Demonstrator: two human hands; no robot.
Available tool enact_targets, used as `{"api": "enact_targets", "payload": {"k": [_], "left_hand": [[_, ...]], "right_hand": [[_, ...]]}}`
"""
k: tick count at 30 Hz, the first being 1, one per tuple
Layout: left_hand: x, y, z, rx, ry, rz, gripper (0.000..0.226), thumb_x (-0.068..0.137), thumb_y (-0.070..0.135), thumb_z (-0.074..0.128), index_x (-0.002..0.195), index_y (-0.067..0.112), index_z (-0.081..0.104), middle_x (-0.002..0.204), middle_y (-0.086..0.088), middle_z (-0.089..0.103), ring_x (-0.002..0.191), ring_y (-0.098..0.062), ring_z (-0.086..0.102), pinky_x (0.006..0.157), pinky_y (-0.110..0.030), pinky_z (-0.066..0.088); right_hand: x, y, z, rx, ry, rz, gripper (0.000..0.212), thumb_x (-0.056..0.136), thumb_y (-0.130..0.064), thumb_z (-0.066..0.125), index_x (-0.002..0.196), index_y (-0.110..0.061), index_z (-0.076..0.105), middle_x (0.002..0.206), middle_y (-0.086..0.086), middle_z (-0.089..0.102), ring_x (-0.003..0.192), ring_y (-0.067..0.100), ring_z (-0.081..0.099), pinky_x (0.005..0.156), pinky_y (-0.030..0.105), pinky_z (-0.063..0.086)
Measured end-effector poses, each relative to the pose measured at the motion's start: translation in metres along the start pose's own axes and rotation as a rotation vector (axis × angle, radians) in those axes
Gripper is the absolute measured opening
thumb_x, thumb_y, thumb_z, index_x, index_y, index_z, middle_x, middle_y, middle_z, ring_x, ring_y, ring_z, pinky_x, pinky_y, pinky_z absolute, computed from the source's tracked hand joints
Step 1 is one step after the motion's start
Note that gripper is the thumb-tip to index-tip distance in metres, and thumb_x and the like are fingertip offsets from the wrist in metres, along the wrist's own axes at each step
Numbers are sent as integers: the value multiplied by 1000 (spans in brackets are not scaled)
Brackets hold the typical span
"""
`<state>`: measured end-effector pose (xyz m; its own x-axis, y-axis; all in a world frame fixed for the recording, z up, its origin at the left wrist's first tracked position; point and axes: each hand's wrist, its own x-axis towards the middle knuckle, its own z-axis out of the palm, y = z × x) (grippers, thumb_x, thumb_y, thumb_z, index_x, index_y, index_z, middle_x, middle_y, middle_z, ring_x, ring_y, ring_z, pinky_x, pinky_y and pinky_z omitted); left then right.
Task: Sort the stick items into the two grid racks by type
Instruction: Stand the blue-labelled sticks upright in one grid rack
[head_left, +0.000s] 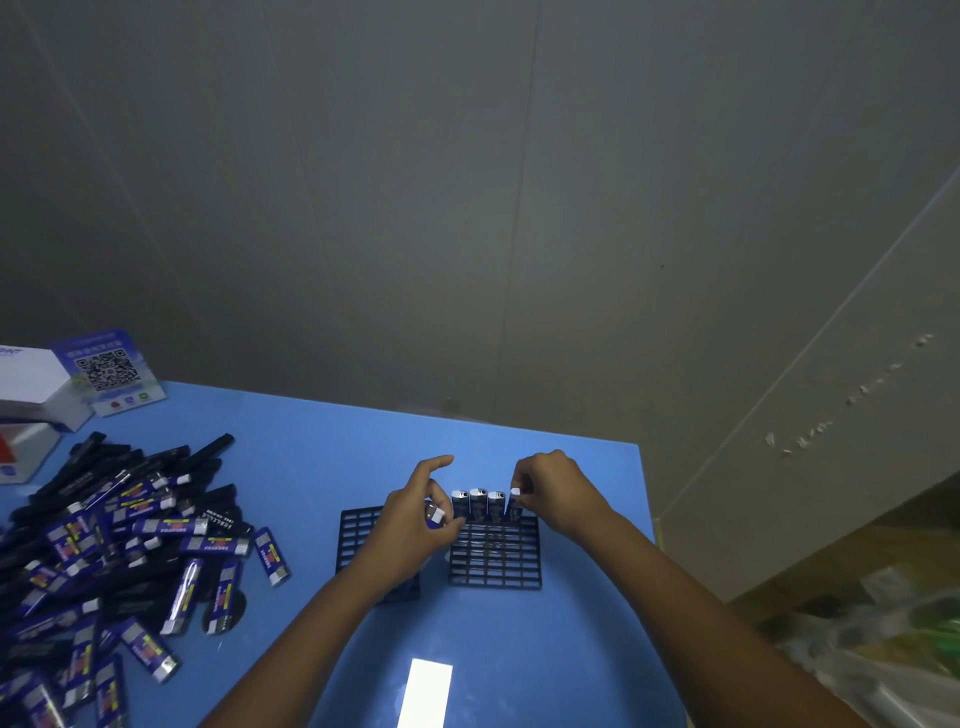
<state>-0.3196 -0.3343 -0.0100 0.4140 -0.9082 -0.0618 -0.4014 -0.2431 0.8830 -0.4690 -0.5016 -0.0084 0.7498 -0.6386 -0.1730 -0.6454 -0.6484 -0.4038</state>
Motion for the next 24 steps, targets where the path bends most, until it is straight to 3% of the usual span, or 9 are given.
{"api": "enact_targets", "payload": {"k": [10,18,21,24], "left_hand": [[-1,3,2,19,4,7,74,81,8,77,143,22,39,83,3,64,83,-10,65,90,-15,50],[-2,5,-6,-3,19,22,75,81,7,77,143,22,38,81,5,63,80,-5,64,89,-17,51],[-1,5,-6,-9,19,22,74,81,8,77,143,23,39,81,6,64,81,-6,64,88,-17,52],[-1,6,-4,-2,18,31,74,80,9,78,142,25,39,81,5,64,81,-7,64,88,-22,53]], "right_hand": [[1,-9,1,-86,-39,11,11,88,-3,64,94,-10,71,97,11,68,89,27,65,78,35,56],[-3,-2,3,-35,-36,-5,13,87,-7,66,97,-14,69,100,4,68,92,21,63,75,30,51],[-7,-4,-6,89,51,0,20,86,-19,75,105,-17,68,103,-3,65,90,13,61,78,25,48],[-16,-24,-22,403,122,9,5,85,-16,74,90,-18,72,84,-8,70,75,2,63,71,20,49]]}}
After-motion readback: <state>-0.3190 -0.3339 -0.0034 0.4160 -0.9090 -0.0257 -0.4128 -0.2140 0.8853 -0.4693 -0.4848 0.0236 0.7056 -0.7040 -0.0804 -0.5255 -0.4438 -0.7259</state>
